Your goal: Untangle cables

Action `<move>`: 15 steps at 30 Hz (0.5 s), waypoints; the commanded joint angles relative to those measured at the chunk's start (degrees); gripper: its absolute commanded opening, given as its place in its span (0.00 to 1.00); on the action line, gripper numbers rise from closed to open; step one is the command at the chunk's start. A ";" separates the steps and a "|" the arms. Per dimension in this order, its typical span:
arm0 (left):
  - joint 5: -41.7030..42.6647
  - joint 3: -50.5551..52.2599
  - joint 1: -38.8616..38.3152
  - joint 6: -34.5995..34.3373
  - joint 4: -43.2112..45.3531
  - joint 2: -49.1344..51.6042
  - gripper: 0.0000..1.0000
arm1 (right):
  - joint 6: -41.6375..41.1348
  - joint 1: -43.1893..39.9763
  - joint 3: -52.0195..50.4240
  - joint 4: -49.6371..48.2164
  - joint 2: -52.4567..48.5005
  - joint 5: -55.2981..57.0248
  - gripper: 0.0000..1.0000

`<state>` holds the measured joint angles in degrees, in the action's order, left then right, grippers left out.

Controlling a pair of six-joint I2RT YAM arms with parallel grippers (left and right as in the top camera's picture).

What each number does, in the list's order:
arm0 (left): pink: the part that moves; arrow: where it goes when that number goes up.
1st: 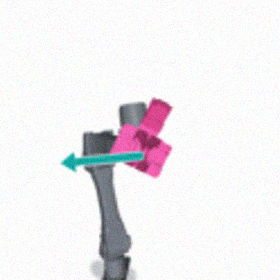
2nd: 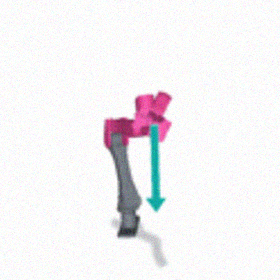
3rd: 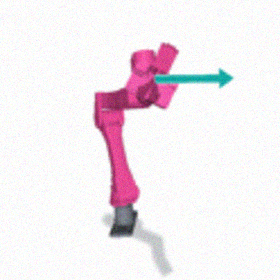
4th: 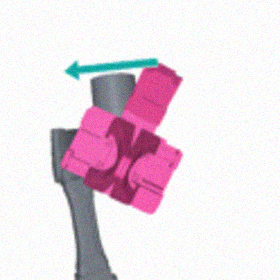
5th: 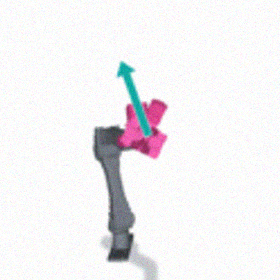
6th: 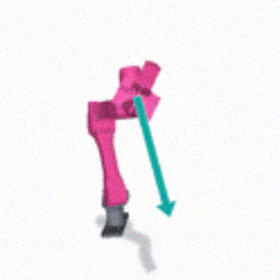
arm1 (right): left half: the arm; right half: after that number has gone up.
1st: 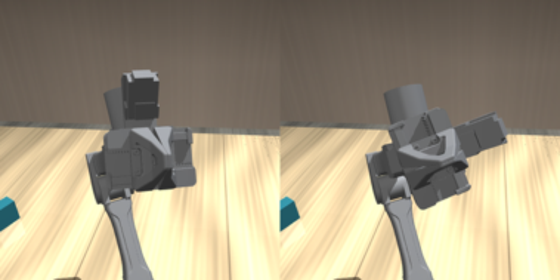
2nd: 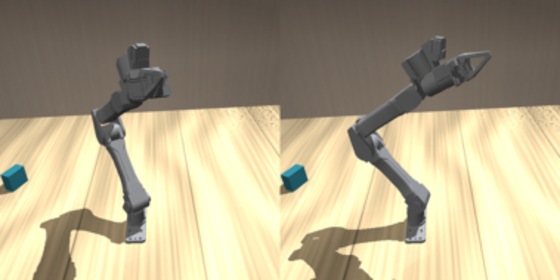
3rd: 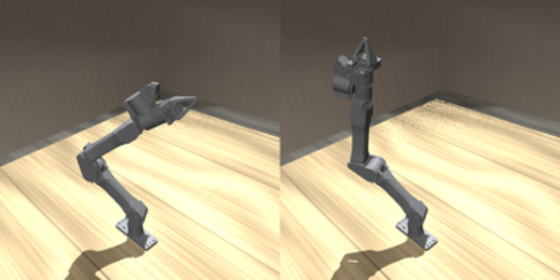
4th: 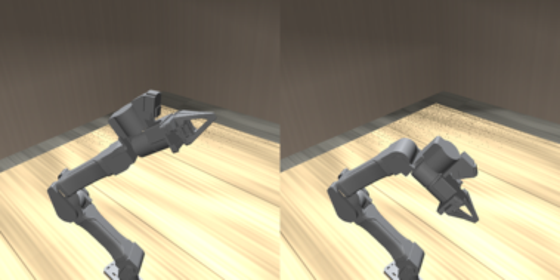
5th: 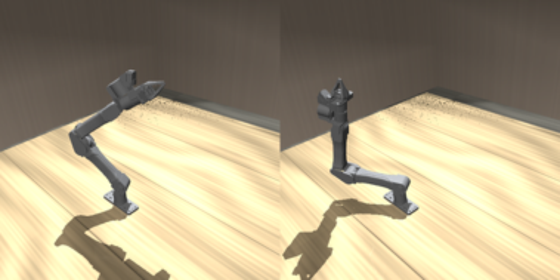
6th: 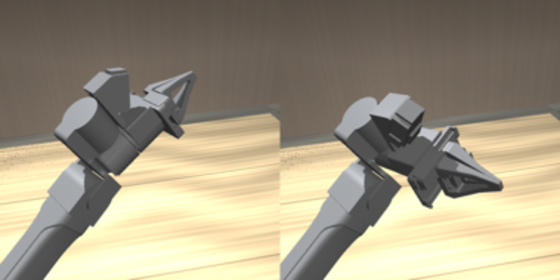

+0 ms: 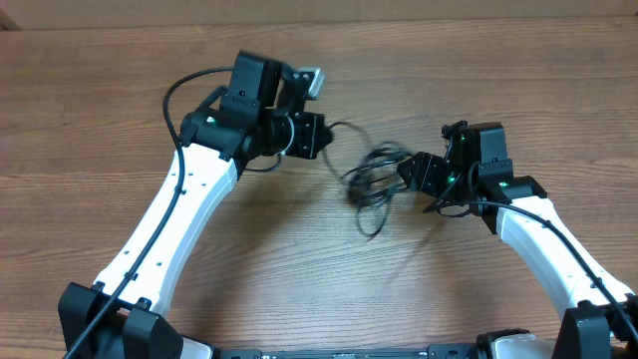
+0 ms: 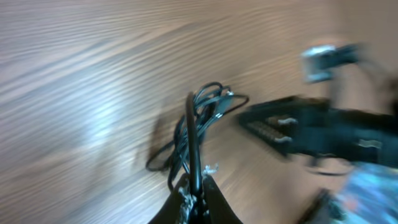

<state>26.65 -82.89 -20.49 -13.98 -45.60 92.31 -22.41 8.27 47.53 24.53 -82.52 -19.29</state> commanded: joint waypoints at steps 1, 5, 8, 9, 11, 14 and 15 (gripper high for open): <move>-11.78 -1.05 0.17 -1.33 -1.55 -0.48 0.16 | 0.37 0.02 0.59 -0.13 -0.39 -0.28 0.50; -11.80 -0.24 0.15 -1.92 -1.53 -0.20 0.74 | 0.37 0.02 0.55 0.63 -0.39 -0.31 0.56; -11.82 0.52 0.17 -1.92 -1.55 0.90 0.75 | 0.37 0.02 0.55 1.09 -0.39 -0.31 0.58; -11.80 0.70 0.15 -1.92 -1.62 1.53 0.74 | 0.37 0.02 0.55 1.22 -0.39 -0.31 0.58; -11.80 0.79 0.09 -1.92 -1.81 3.10 0.71 | 0.37 0.02 0.55 1.33 -0.39 -0.31 0.59; -11.80 0.79 -0.52 -1.92 -1.20 6.34 0.67 | 0.37 0.02 0.55 1.29 -0.39 -0.31 0.59; -11.78 0.79 -0.76 -1.95 -0.61 7.69 0.66 | 0.37 0.02 0.55 1.31 -0.39 -0.31 0.59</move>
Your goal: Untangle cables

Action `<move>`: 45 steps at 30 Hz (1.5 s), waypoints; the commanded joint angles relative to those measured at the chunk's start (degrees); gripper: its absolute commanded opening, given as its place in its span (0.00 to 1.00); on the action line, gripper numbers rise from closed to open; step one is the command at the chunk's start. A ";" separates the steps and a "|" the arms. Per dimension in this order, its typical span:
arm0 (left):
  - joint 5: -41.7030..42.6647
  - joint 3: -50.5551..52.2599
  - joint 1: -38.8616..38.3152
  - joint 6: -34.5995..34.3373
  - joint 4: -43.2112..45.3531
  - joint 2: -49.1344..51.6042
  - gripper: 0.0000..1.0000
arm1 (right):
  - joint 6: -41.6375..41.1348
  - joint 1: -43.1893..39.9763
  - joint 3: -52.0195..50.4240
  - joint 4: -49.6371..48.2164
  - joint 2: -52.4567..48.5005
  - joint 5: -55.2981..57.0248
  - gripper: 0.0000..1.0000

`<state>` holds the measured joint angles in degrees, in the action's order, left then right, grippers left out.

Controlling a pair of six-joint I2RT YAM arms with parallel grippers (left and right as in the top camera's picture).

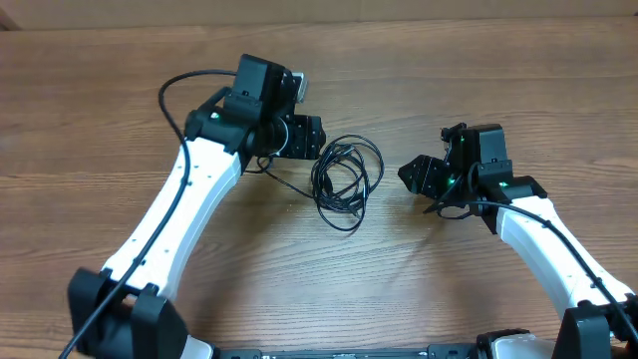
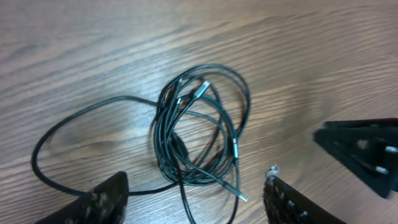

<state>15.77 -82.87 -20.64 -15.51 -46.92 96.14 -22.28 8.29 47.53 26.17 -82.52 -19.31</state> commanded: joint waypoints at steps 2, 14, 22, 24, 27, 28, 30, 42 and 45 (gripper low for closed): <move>-0.79 0.76 -1.25 -0.44 1.86 6.60 0.65 | 0.24 0.00 0.55 -0.33 -0.39 -0.28 0.59; -0.79 0.76 -2.69 -7.74 4.26 21.73 0.41 | 0.24 0.00 0.55 -0.31 -0.39 -0.28 0.59; 2.93 0.48 -2.69 -8.92 4.59 24.11 0.04 | 0.24 0.00 0.55 -0.35 -0.39 -0.28 0.59; 5.44 -0.59 -2.62 -8.09 4.57 23.32 0.04 | 0.24 0.00 0.55 -0.37 -0.39 -0.28 0.60; 9.31 -2.82 -2.47 -6.23 4.35 20.50 0.04 | 0.24 0.00 0.55 -0.59 -0.39 -0.31 0.65; 10.14 -3.50 -2.47 -5.51 4.02 19.10 0.04 | 0.26 0.00 0.55 -0.83 -0.39 -0.31 0.66; 11.96 -4.44 -2.54 -3.34 2.93 16.20 0.04 | 0.26 0.00 0.55 -1.70 -0.39 -0.31 0.67; 18.88 -4.85 -6.14 -0.31 -1.64 3.80 0.04 | 0.00 0.02 0.55 -9.14 -0.44 -5.14 0.72; 19.12 -4.85 -6.95 -0.33 -2.08 3.45 0.04 | 0.02 0.02 0.55 -9.64 -0.44 -6.43 0.65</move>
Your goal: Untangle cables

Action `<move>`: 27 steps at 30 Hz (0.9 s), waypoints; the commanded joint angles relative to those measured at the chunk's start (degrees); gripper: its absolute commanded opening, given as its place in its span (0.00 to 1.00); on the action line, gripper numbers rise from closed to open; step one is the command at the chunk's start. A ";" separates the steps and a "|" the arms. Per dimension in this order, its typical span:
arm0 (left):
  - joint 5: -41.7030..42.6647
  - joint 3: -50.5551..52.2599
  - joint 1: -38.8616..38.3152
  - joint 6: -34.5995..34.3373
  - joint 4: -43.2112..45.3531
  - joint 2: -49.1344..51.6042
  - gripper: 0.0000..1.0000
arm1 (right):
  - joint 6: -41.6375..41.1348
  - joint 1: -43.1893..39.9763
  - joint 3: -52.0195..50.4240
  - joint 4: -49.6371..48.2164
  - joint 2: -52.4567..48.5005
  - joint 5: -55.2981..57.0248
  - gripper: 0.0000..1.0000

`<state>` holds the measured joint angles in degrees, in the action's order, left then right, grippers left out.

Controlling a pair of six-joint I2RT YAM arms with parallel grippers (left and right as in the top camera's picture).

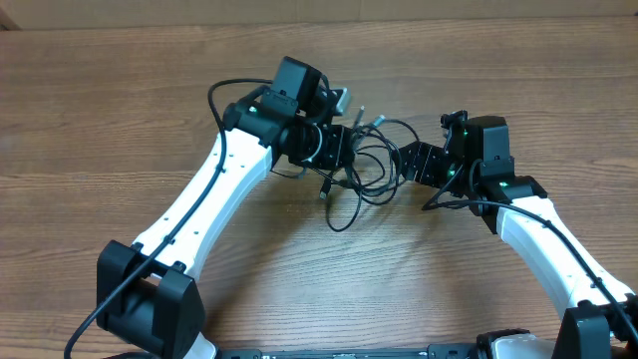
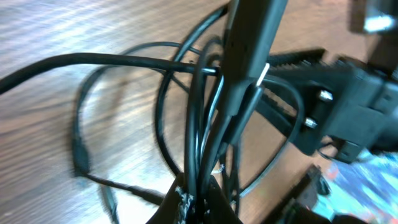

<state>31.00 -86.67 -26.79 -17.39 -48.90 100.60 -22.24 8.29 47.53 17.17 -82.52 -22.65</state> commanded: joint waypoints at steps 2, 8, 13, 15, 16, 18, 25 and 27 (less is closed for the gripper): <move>4.22 -1.05 -1.01 1.64 -0.46 -1.01 0.04 | 0.00 0.02 0.50 -0.37 -0.48 -2.32 0.48; 3.98 -1.38 1.51 2.64 -0.74 -1.77 0.04 | -0.04 0.00 0.44 5.66 -0.55 9.97 0.09; 3.78 -1.38 6.80 4.35 -1.73 -4.66 0.04 | -4.02 0.00 0.44 13.75 -0.55 26.12 0.04; 2.40 -1.38 9.49 4.57 -2.19 -6.23 0.04 | -6.21 0.00 0.44 15.50 -0.55 29.29 0.04; 1.99 -1.38 10.62 4.55 -2.25 -6.88 0.04 | -6.32 0.00 0.44 15.54 -0.55 29.24 0.04; 1.81 -1.38 12.76 4.55 -2.01 -8.22 0.04 | -6.34 0.00 0.44 15.39 -0.55 29.07 0.04; 3.39 -1.36 15.93 -0.72 -0.13 -9.60 0.05 | -5.75 0.00 0.44 11.52 -0.55 18.43 0.12; 6.05 -1.33 15.02 -0.52 -0.15 -9.55 0.04 | -2.27 0.00 0.44 8.96 -0.55 10.01 0.35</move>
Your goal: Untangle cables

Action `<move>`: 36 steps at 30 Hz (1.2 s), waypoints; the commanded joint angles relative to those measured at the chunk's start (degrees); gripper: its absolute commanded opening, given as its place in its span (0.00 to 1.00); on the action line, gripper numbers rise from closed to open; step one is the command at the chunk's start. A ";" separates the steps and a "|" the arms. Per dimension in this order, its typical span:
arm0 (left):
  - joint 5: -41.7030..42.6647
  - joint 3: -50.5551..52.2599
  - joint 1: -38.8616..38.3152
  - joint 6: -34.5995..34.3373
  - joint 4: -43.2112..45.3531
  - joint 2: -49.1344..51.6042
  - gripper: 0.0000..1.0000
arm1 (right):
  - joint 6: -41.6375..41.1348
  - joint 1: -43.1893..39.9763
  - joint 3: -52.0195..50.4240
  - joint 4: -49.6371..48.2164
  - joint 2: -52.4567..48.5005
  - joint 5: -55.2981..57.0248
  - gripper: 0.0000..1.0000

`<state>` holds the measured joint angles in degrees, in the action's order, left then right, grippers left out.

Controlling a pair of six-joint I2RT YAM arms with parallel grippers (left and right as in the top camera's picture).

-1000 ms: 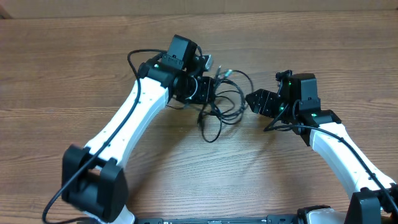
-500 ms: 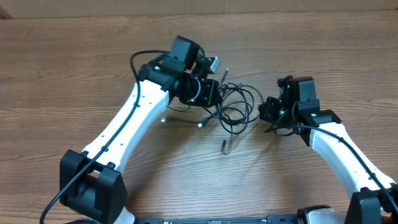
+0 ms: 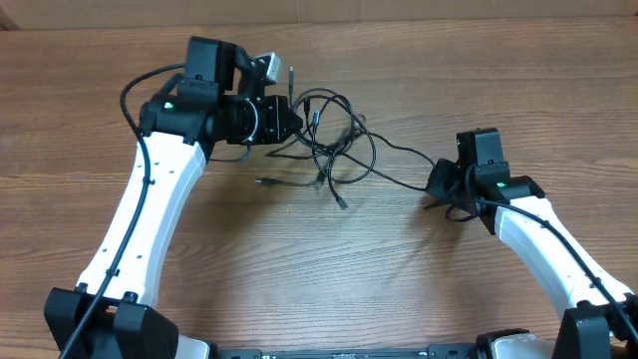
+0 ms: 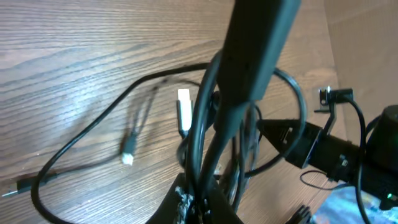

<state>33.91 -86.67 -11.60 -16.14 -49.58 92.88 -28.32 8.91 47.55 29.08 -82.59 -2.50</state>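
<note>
The black cable tangle [image 3: 334,140] hangs loosely looped at the table's back centre. My left gripper [image 3: 289,122] is shut on a bunch of its strands, which rise from the fingers in the left wrist view [image 4: 199,198]. One thin strand [image 3: 399,155] runs right to my right gripper [image 3: 439,182], which looks shut on it; the same gripper [image 4: 289,137] shows beyond the loops. Loose plug ends [image 3: 267,181] lie on the wood below the tangle, and a white-tipped connector [image 4: 184,112] dangles among the loops.
The wooden table [image 3: 319,289] stretches in front of both arms. Its far edge [image 3: 419,18] runs along the top of the overhead view, just behind the left wrist. The right forearm [image 3: 543,234] slants in from the lower right.
My left gripper has moved left and back with the strands still in it. My right gripper has drawn away to the right, and a single strand now stretches between the two. The tangle is looser.
First my left gripper held a strand while the bundle lay by the right gripper. Then the left gripper was open above the coil lying flat between the arms. Later both grippers met at the coil, left shut on strands. Now they stand apart with the cables spread.
</note>
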 commanded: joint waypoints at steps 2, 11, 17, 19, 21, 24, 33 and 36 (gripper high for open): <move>4.02 -1.33 -1.31 -1.64 0.39 -1.84 0.04 | 7.45 -0.61 0.42 -5.92 -0.48 -18.99 0.54; 1.42 -1.33 -9.01 -0.57 0.17 -1.77 0.04 | 10.93 -0.59 0.42 -15.87 -0.48 -44.13 0.78; 2.25 -1.33 -11.30 -0.57 0.37 -1.77 0.04 | 11.04 -0.59 0.42 -16.57 -0.48 -42.18 0.78; 3.91 -1.33 -11.30 -0.55 0.81 -1.77 0.04 | 11.02 -0.59 0.42 -16.13 -0.48 -38.01 0.66; 4.70 -1.33 -11.30 -0.57 1.36 -1.77 0.04 | 10.71 -0.59 0.42 -15.17 -0.48 -32.24 0.51; 4.35 -1.33 -11.06 -0.39 1.84 -1.77 0.04 | 10.58 -0.59 0.42 -12.68 -0.48 -25.55 0.23; -5.62 -1.33 -7.43 2.03 0.68 -1.77 0.04 | 4.68 -0.61 0.42 -0.98 -0.48 -3.15 0.04; -10.08 -1.33 -5.31 2.03 -0.42 -1.81 0.04 | 1.14 -0.61 0.42 2.32 -0.48 5.01 0.04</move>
<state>31.79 -86.59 -22.04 -15.84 -50.09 93.01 -22.39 10.22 49.56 27.66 -81.87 -20.67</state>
